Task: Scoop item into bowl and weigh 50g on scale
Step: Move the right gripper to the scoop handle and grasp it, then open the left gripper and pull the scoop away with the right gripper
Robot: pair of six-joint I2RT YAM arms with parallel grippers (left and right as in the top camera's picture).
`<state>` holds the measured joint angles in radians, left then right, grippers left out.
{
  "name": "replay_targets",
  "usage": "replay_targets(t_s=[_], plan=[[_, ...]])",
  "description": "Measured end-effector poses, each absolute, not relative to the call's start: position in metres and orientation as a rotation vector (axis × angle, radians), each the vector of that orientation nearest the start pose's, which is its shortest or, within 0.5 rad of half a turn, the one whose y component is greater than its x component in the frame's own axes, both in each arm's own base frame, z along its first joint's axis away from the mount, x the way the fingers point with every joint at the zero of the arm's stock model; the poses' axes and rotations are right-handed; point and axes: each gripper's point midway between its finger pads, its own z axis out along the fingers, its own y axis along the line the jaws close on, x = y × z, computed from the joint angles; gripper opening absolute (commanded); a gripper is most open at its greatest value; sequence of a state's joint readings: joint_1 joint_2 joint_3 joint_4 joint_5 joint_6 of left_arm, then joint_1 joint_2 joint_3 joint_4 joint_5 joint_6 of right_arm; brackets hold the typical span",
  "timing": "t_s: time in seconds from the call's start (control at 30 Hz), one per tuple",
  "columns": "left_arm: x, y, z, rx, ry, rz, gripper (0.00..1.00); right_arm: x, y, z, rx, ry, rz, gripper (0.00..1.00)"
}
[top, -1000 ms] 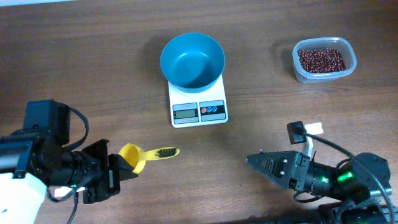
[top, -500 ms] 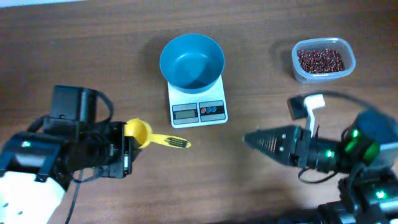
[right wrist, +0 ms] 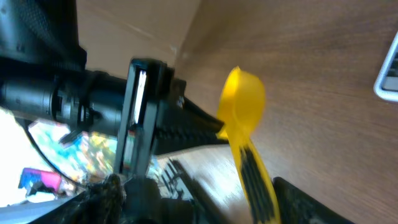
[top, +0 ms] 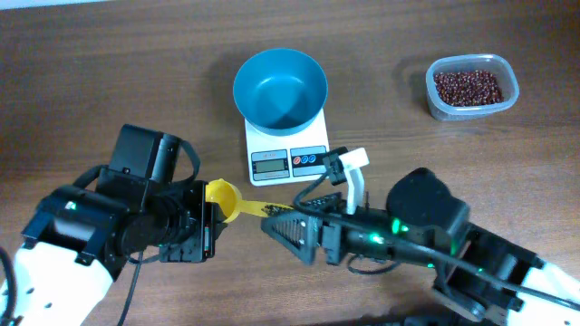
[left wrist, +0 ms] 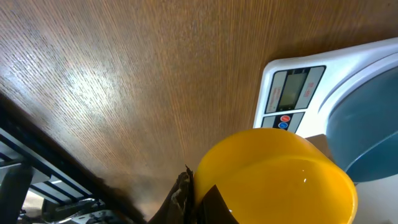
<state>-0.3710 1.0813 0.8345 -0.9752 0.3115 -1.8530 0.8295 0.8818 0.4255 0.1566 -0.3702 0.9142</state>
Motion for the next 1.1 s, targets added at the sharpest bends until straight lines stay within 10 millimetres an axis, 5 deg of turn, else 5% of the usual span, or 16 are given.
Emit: replay_targets(t_s=[0.13, 0.33, 0.83, 0.97, 1.03, 1.1], plan=[[0.188, -0.141, 0.122, -2.050, 2.461, -0.731, 0.00, 0.184, 0.293, 0.172, -0.118, 2.212, 1.452, 0.50], [0.187, -0.142, 0.122, -2.047, 2.472, -0.730, 0.00, 0.187, 0.295, 0.168, -0.093, 2.224, 1.453, 0.29], [0.186, -0.143, 0.122, -1.999, 2.507, -0.731, 0.00, 0.180, 0.298, 0.167, -0.123, 2.245, 1.482, 0.04], [0.186, -0.143, 0.122, -1.964, 2.526, -0.732, 0.00, 0.180, 0.298, 0.166, -0.119, 2.250, 1.484, 0.04], [0.186, -0.143, 0.122, -1.933, 2.543, -0.733, 0.17, 0.179, 0.298, 0.166, -0.121, 2.252, 1.487, 0.04], [0.185, -0.143, 0.122, -1.908, 2.560, -0.738, 0.59, 0.178, 0.299, 0.167, -0.134, 2.249, 1.499, 0.04]])
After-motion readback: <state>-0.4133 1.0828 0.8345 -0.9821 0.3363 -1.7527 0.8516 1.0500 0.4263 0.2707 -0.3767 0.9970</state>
